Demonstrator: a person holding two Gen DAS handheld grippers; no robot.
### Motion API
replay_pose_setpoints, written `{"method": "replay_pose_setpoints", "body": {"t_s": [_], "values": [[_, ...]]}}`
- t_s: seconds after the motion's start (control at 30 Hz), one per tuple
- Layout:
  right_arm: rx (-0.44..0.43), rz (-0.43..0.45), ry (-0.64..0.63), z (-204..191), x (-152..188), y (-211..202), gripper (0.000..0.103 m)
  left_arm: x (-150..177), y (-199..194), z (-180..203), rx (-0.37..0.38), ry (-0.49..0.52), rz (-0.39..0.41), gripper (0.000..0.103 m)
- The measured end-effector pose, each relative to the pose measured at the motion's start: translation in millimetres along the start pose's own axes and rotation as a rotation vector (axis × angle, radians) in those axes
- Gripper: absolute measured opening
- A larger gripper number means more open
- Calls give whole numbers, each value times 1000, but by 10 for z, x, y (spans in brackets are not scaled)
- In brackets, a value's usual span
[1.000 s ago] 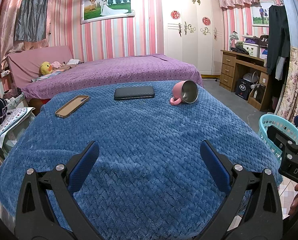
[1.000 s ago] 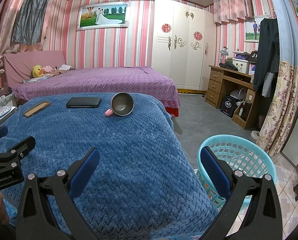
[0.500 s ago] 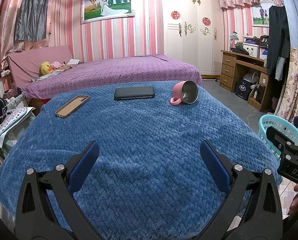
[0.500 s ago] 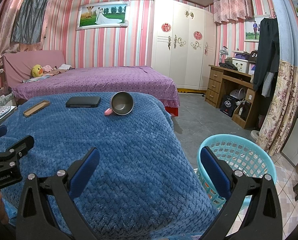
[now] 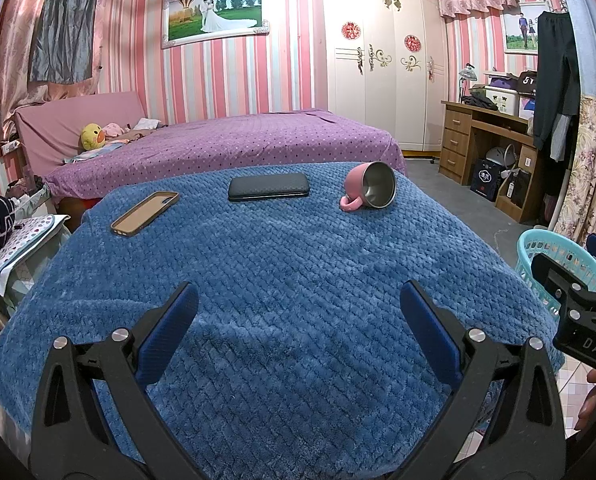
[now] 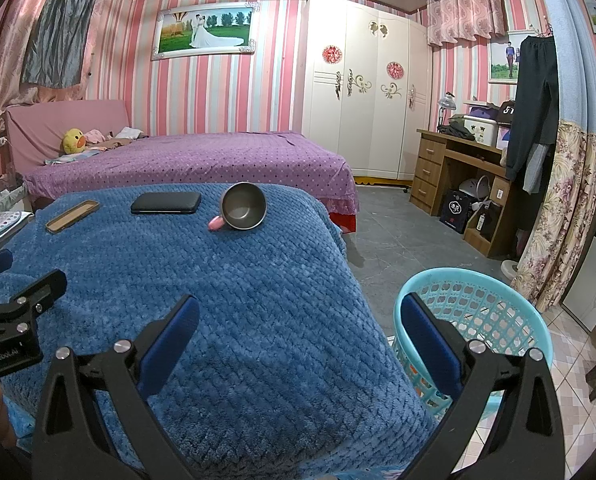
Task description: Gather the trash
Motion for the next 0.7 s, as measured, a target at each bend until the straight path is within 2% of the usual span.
{"method": "replay_pose_setpoints", "body": {"t_s": [0.7], "values": [[0,0,0,-1,-2,0,98,-28,-16,-10,-4,0,7,98]]}}
Point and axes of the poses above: each gripper's, at about its wrist camera, not at the fingertips, and y roughly the way its jaws point, z to its right, x to its underside, the point moved 2 cm from there along y, roughly the way its jaws point, and after that the axes turned 6 degrees about x, right-handed, at the moved point
